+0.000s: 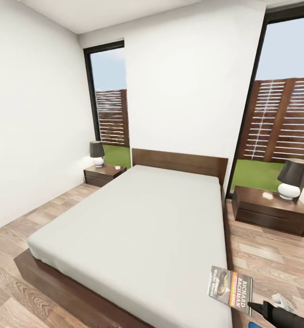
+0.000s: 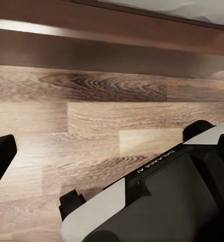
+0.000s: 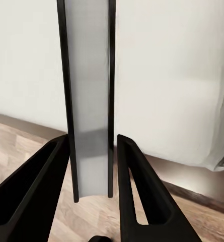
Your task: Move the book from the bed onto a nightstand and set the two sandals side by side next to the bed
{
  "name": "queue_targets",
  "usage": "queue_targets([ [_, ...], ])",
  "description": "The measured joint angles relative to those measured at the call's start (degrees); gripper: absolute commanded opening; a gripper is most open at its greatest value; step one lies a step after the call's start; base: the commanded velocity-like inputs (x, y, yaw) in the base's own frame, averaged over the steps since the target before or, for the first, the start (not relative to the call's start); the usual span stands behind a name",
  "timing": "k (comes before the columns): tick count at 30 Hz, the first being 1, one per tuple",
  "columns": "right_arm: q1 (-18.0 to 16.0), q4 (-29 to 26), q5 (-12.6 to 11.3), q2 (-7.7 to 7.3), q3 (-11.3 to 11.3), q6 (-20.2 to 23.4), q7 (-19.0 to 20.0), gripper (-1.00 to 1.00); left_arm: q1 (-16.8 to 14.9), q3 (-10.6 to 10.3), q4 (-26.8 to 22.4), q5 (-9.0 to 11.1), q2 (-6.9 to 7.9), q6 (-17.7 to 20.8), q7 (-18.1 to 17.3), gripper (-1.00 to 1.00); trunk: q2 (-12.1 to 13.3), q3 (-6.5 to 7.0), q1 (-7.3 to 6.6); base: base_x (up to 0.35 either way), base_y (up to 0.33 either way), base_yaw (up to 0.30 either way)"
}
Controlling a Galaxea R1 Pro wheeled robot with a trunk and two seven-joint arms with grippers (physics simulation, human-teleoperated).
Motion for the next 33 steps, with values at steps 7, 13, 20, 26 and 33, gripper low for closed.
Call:
queue_targets([
  [7, 0.0, 0.0, 0.0, 0.00, 0.0, 0.0, 0.0, -1.00, 0.0, 0.0, 0.0, 0.0, 0.00, 0.0, 0.0, 1.00, 0.0, 0.21, 0.00, 0.000, 0.000, 0.277],
  [13, 0.0, 0.0, 0.0, 0.00, 0.0, 0.0, 0.0, -1.00, 0.0, 0.0, 0.0, 0.0, 0.00, 0.0, 0.0, 1.00, 0.0, 0.40, 0.00, 0.000, 0.000, 0.277],
  [20, 0.0, 0.0, 0.0, 0.00, 0.0, 0.0, 0.0, -1.00, 0.0, 0.0, 0.0, 0.0, 0.00, 0.0, 0.0, 1.00, 0.0, 0.61, 0.00, 0.000, 0.000, 0.277],
  [26, 0.0, 0.0, 0.0, 0.00, 0.0, 0.0, 0.0, -1.00, 0.0, 0.0, 0.0, 0.0, 0.00, 0.0, 0.0, 1.00, 0.0, 0.79, 0.00, 0.000, 0.000, 0.277],
  [33, 0.0, 0.0, 0.0, 0.05, 0.0, 0.0, 0.0, -1.00, 0.0, 0.2, 0.0, 0.1, 0.07, -0.9, 0.1, 1.00, 0.0, 1.00, 0.00, 0.000, 0.000, 0.277],
])
